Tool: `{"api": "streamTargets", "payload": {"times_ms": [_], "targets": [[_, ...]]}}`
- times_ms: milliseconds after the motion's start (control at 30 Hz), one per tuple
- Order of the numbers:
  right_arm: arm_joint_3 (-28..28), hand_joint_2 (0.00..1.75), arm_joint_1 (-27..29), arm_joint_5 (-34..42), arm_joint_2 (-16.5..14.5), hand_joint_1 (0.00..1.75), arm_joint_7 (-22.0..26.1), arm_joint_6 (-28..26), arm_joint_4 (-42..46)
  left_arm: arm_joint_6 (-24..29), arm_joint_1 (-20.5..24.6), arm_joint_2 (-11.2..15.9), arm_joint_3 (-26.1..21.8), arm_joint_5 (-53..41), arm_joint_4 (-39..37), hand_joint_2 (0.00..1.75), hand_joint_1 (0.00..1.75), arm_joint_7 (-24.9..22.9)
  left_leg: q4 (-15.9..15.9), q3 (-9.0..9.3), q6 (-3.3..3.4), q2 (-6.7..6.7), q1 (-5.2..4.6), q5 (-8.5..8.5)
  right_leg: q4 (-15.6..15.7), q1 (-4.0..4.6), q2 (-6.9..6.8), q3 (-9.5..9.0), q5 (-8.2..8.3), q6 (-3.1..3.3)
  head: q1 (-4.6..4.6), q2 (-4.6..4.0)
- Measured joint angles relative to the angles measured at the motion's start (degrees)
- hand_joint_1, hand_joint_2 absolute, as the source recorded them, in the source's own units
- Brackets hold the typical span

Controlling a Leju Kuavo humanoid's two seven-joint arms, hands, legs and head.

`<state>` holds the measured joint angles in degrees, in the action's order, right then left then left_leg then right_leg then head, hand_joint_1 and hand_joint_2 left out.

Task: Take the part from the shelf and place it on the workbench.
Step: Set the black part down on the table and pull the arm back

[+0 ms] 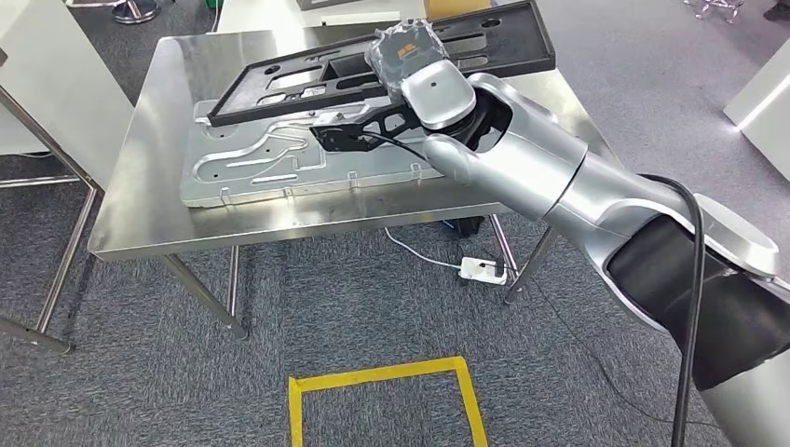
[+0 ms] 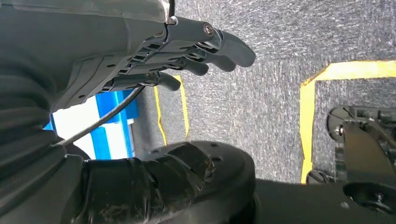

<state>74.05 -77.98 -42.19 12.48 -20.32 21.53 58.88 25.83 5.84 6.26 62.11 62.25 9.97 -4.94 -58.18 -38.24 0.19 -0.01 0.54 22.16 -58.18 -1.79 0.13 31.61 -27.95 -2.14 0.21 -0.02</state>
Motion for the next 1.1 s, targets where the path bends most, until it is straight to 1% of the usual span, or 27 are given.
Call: {"api": "streamTargets", "payload": {"times_ms": [67, 100, 167, 200, 233, 267, 300, 333, 367, 400, 433, 467, 533, 567, 600, 633, 700, 733, 767, 800, 833, 867, 900, 933, 1033, 1067, 1100], "targets": [[0.0, 1.75, 0.0, 0.0, 0.0, 1.75, 0.0, -0.2, 0.0, -0.2, -0.1, 0.0, 0.0, 0.0, 0.0, 1.75, 0.0, 0.2, 0.4, 0.5, 0.77, -0.09, 0.11, 0.2, -1.2, 0.01, -0.14, 0.4, -0.96, -0.41, 0.15, 0.0], [0.0, 1.75, 0.0, 0.0, 0.0, 1.75, 0.0, -0.4, 0.0, -0.4, -0.1, 0.0, 0.0, -0.1, 0.0, 1.75, 0.0, 0.3, 0.7, 0.83, 1.19, -0.1, 0.15, 0.31, -3.4, 0.06, -0.15, 1.56, -2.08, -0.43, 0.25, 0.0], [0.0, 1.75, 0.2, 0.0, 0.0, 1.75, 0.1, -0.6, 0.0, -0.9, 0.0, 0.0, 0.0, -0.3, 0.0, 1.75, 0.0, 0.5, 0.7, 1.24, 1.91, -0.16, -0.08, 0.73, -11.0, 0.3, -0.1, 5.93, -4.86, -0.21, 0.31, 0.0], [0.0, 1.75, 0.5, -0.1, 0.0, 1.75, 0.1, -0.6, 0.0, -1.1, 0.0, 0.0, 0.0, -0.4, 0.0, 1.75, 0.0, 0.6, 0.7, 1.48, 2.17, -0.26, -0.23, 0.99, -14.5, 0.41, -0.08, 8.21, -5.6, -0.12, 0.31, 0.0], [0.0, 1.75, 0.8, -0.1, 0.0, 1.75, 0.2, -0.6, 0.0, -1.2, 0.0, 0.0, 0.0, -0.4, 0.0, 1.75, 0.0, 0.7, 0.6, 1.81, 2.32, -0.42, -0.38, 1.29, -16.4, 0.5, -0.08, 9.8, -5.31, -0.01, 0.3, 0.0], [0.0, 1.75, 1.1, -0.1, 0.0, 1.75, 0.1, -0.6, -0.1, -1.2, -0.1, 0.0, 0.0, -0.4, 0.0, 1.75, 0.0, 0.7, 0.5, 2.18, 2.38, -0.63, -0.52, 1.65, -16.0, 0.6, -0.08, 10.35, -3.84, 0.17, 0.31, 0.0], [0.0, 1.75, 1.2, -0.1, 0.0, 1.75, 0.1, -0.6, -0.1, -1.2, -0.1, 0.0, 0.0, -0.4, 0.0, 1.75, 0.0, 0.7, 0.3, 2.6, 2.35, -0.84, -0.63, 2.06, -13.6, 0.71, -0.08, 9.87, -1.43, 0.43, 0.32, 0.0], [0.0, 1.75, 1.2, -0.1, 0.0, 1.75, 0.1, -0.6, -0.1, -1.2, -0.1, 0.0, 0.0, -0.5, 0.0, 1.75, 0.0, 0.7, 0.1, 3.0, 2.27, -1.01, -0.72, 2.53, -9.8, 0.86, -0.06, 8.73, 1.28, 0.8, 0.31, 0.0], [0.0, 1.75, 1.1, -0.1, 0.0, 1.75, 0.1, -0.6, -0.1, -1.2, -0.1, -0.1, 0.0, -0.5, 0.0, 1.75, 0.0, 0.7, -0.2, 3.25, 2.11, -1.14, -0.88, 2.98, -6.4, 1.08, 0.0, 7.41, 3.27, 1.22, 0.26, 0.0], [0.0, 1.75, 1.0, -0.1, 0.0, 1.75, 0.2, -0.6, -0.1, -1.2, -0.1, -0.1, 0.0, -0.5, 0.0, 1.75, 0.0, 0.8, -0.4, 3.34, 1.91, -1.24, -0.95, 3.32, -3.7, 1.25, 0.05, 6.28, 4.28, 1.6, 0.21, 0.0], [0.0, 1.75, 0.9, -0.1, 0.0, 1.75, 0.2, -0.6, -0.1, -1.2, -0.1, -0.2, 0.0, -0.6, 0.0, 1.75, 0.0, 0.8, -0.5, 3.34, 1.67, -1.29, -0.95, 3.52, -2.1, 1.44, 0.1, 5.62, 4.5, 1.89, 0.14, 0.0], [0.0, 1.75, 0.9, -0.1, 0.0, 1.75, 0.3, -0.6, -0.1, -1.1, 0.0, -0.2, 0.0, -0.7, 0.0, 1.75, 0.0, 0.8, -0.5, 3.28, 1.43, -1.33, -0.94, 3.6, -1.7, 1.59, 0.13, 5.29, 4.16, 2.09, 0.08, 0.0], [0.0, 1.75, 0.9, -0.1, -0.1, 1.75, 0.5, -0.6, -0.2, -0.8, 0.0, -0.1, 0.1, -0.6, 0.0, 1.75, 0.0, 0.9, -0.4, 3.29, 0.89, -1.32, -0.93, 3.83, -1.0, 1.36, 0.11, 4.85, 4.04, 2.37, 0.05, 0.0], [0.0, 1.75, 0.9, -0.1, -0.2, 1.75, 0.5, -0.7, -0.3, -0.7, 0.0, -0.1, 0.1, -0.6, 0.0, 1.75, 0.0, 0.9, -1.0, 3.04, 0.53, -1.23, -0.96, 4.26, -0.6, 1.11, 0.07, 4.5, 4.04, 2.53, -0.04, 0.0], [0.0, 1.75, 0.9, -0.2, -0.4, 1.75, 0.6, -0.9, -0.4, -0.7, 0.0, -0.1, 0.1, -0.5, 0.0, 1.75, 0.0, 0.9, -2.7, 2.23, 0.13, -1.11, -0.91, 5.12, -0.3, 0.83, 0.03, 4.11, 4.03, 2.71, -0.13, 0.0], [0.0, 1.75, 0.9, -0.3, -0.5, 1.75, 0.6, -1.1, -0.5, -0.6, -0.1, -0.1, 0.1, -0.5, 0.0, 1.75, 0.0, 0.9, -5.6, 0.69, -0.27, -0.96, -0.66, 6.3, -0.1, 0.71, -0.01, 3.76, 3.92, 2.87, -0.22, 0.0], [0.0, 1.75, 1.1, -0.4, -0.7, 1.75, 0.6, -1.4, -0.8, -0.6, -0.1, -0.1, 0.1, -0.5, 0.0, 1.75, 0.0, 0.9, -12.8, -3.51, -0.98, -0.72, -0.07, 8.4, 0.0, 0.62, -0.03, 3.28, 3.54, 3.07, -0.32, 0.0], [0.0, 1.75, 1.3, -0.4, -0.8, 1.75, 0.6, -1.6, -0.9, -0.5, -0.1, -0.1, 0.1, -0.5, 0.0, 1.75, 0.0, 0.8, -15.0, -5.18, -1.24, -0.6, 0.2, 8.42, -0.1, 0.58, -0.03, 3.01, 3.27, 3.04, -0.32, 0.0], [0.0, 1.75, 1.5, -0.4, -0.9, 1.75, 0.5, -1.6, -1.1, -0.4, -0.1, -0.1, 0.1, -0.5, 0.0, 1.75, 0.0, 0.7, -15.1, -5.86, -1.45, -0.49, 0.4, 7.35, -0.1, 0.49, -0.03, 2.7, 2.96, 2.92, -0.31, 0.0], [0.0, 1.75, 1.6, -0.4, -1.0, 1.75, 0.2, -1.7, -1.2, -0.3, -0.1, -0.1, 0.1, -0.5, 0.0, 1.75, 0.0, 0.5, -13.1, -5.47, -1.6, -0.38, 0.54, 5.36, -0.2, 0.35, -0.04, 2.3, 2.59, 2.73, -0.31, 0.0], [0.0, 1.75, 1.6, -0.5, -1.1, 1.75, -0.1, -1.8, -1.3, -0.2, -0.1, -0.1, 0.1, -0.5, 0.0, 1.75, 0.0, 0.4, -9.5, -4.15, -1.69, -0.26, 0.65, 2.76, -0.3, 0.2, -0.05, 1.85, 2.18, 2.47, -0.33, 0.0], [0.0, 1.75, 1.5, -0.7, -1.2, 1.75, -0.4, -1.9, -1.5, -0.2, -0.1, -0.1, 0.1, -0.5, 0.0, 1.75, 0.0, 0.2, -5.9, -2.49, -1.73, -0.17, 0.66, 0.87, -0.3, 0.1, -0.06, 1.46, 1.78, 2.17, -0.33, 0.0], [0.0, 1.75, 1.4, -0.9, -1.3, 1.75, -0.7, -2.0, -1.6, -0.1, -0.1, -0.1, 0.1, -0.5, 0.0, 1.75, 0.0, 0.2, -2.7, -0.97, -1.6, -0.12, 0.54, -0.19, -0.4, 0.09, -0.04, 1.21, 1.46, 1.83, -0.3, 0.0], [0.0, 1.75, 1.2, -1.1, -1.3, 1.75, -1.0, -2.0, -1.8, 0.0, -0.1, -0.2, 0.1, -0.5, 0.0, 1.75, 0.0, 0.2, -0.8, 0.02, -1.33, -0.06, 0.39, -0.44, -0.3, 0.11, -0.02, 1.08, 1.26, 1.51, -0.28, 0.0], [0.0, 1.75, 1.1, -1.7, -1.4, 1.75, -1.5, -2.2, -2.1, 0.0, 0.0, -0.2, 0.2, -0.5, 0.0, 1.75, 0.0, 0.4, 0.4, 0.81, -0.07, -0.11, 0.13, 0.42, 0.1, 0.14, -0.06, 0.83, 0.87, 0.49, -0.21, 0.0], [0.0, 1.75, 1.1, -1.9, -1.4, 1.75, -1.8, -2.3, -2.3, 0.1, 0.0, -0.2, 0.2, -0.6, 0.0, 1.75, 0.0, 0.5, 0.7, 1.11, 0.34, -0.12, 0.18, 0.5, -0.4, 0.12, -0.11, 0.9, 0.43, 0.23, -0.19, 0.0], [0.0, 1.75, 1.1, -2.1, -1.3, 1.75, -2.0, -2.4, -2.4, 0.1, -0.1, -0.2, 0.2, -0.6, 0.0, 1.75, 0.0, 0.5, 1.0, 1.45, 0.79, -0.11, 0.25, 0.59, -1.9, 0.12, -0.13, 1.57, -0.43, 0.08, -0.15, 0.0]]}}
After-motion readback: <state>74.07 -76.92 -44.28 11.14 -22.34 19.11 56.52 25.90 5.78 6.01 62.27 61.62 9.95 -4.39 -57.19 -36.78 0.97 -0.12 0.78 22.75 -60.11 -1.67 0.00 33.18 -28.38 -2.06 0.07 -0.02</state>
